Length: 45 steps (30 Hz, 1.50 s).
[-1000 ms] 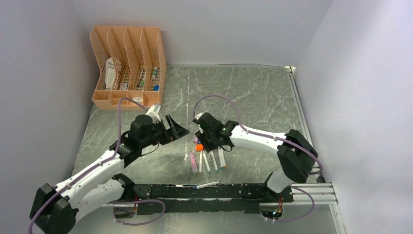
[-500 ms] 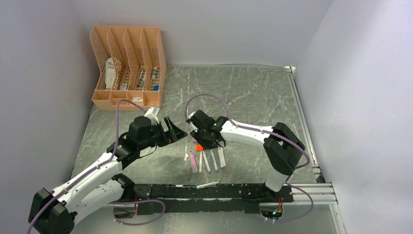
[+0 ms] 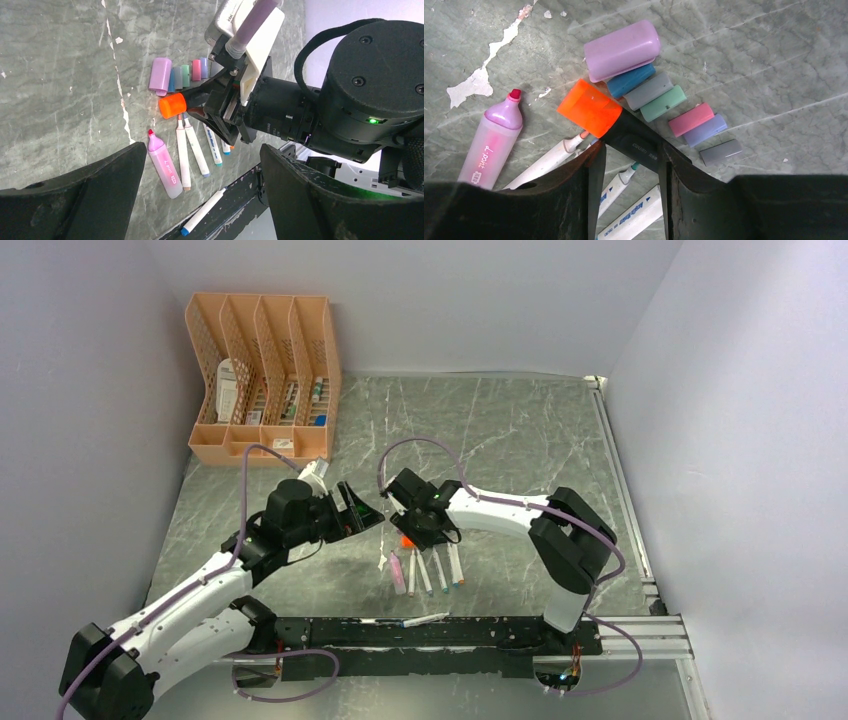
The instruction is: Open the pen caps
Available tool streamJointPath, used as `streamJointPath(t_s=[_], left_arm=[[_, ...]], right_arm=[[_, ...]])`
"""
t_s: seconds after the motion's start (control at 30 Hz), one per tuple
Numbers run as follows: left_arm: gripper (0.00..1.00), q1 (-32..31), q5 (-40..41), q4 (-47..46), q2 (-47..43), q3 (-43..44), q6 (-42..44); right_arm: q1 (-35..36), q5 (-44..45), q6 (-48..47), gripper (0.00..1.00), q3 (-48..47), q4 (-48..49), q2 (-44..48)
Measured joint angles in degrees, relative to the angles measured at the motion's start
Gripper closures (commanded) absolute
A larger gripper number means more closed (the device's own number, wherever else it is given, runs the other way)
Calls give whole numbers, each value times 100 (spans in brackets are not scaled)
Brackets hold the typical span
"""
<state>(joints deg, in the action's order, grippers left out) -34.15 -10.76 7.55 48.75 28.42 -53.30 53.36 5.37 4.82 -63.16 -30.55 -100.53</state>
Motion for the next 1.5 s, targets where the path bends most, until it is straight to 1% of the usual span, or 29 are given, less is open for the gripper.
streamJointPath(t_s=[0.33,0.67,0.83,1.1,1.3,1.33,1.5], left_arm=[[6,2,-31,-2,131,0,33],[6,9,-85,-39,236,0,39],[6,9,-103,-44,238,0,39],[6,11,-111,-44,258,0,42],[6,17,-140,-46,304,0,44],[6,22,-144,-46,319,0,44],[6,24,-149,-44,345,2,63]], right_arm=[[2,-7,-52,58,-48,0,-66],[0,-37,-98,64,-48,13,-76],[0,-59,-129,60,-52,31,-92],[-4,-168,-232,59,-155,46,-221],[-4,-455,-282,60,-181,79,-367],[-4,-481,-293,60,-179,79,-367],[-2,-503,-323,73,-181,81,-372]])
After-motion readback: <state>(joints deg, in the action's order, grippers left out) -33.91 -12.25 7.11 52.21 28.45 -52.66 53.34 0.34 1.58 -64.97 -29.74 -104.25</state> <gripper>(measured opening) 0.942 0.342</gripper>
